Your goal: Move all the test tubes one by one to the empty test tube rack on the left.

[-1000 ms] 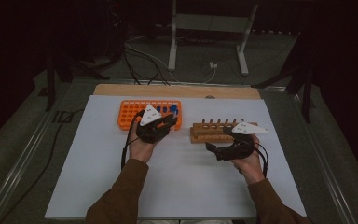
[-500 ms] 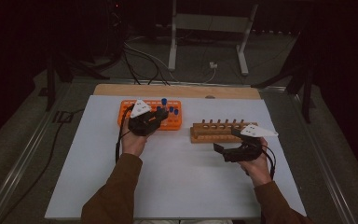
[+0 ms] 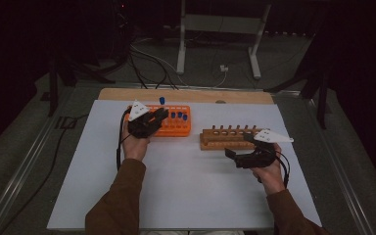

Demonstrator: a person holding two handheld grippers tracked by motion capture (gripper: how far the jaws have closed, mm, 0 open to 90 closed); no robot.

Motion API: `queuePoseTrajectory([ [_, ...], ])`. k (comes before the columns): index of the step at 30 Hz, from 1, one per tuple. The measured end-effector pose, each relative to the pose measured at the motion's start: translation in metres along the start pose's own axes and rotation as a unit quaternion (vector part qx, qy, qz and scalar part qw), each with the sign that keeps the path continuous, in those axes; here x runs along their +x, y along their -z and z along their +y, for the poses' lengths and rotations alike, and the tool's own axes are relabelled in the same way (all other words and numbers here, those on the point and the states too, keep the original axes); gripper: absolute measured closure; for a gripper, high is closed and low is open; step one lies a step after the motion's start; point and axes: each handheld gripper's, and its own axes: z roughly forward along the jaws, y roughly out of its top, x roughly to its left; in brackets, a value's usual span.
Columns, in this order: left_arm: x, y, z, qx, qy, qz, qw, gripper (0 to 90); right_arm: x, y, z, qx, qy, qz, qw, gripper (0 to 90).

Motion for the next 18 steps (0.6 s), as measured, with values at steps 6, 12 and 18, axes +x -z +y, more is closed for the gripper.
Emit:
queuePoseTrajectory([
  [6,0.008,-0.002,-0.003,0.005,0.01,0.02,0.9997,78.2,0.0,-0.001,0.0,0.001,0.002,0.004,1.0,0.0],
  [12,0.014,-0.006,-0.008,0.015,0.012,0.036,0.9991,78.2,0.001,-0.001,0.0,0.0,0.004,0.007,1.0,0.0],
  [18,0.017,-0.012,-0.012,0.023,0.012,0.046,0.9986,78.2,0.002,-0.002,0.0,0.001,0.005,0.009,0.9999,0.0],
])
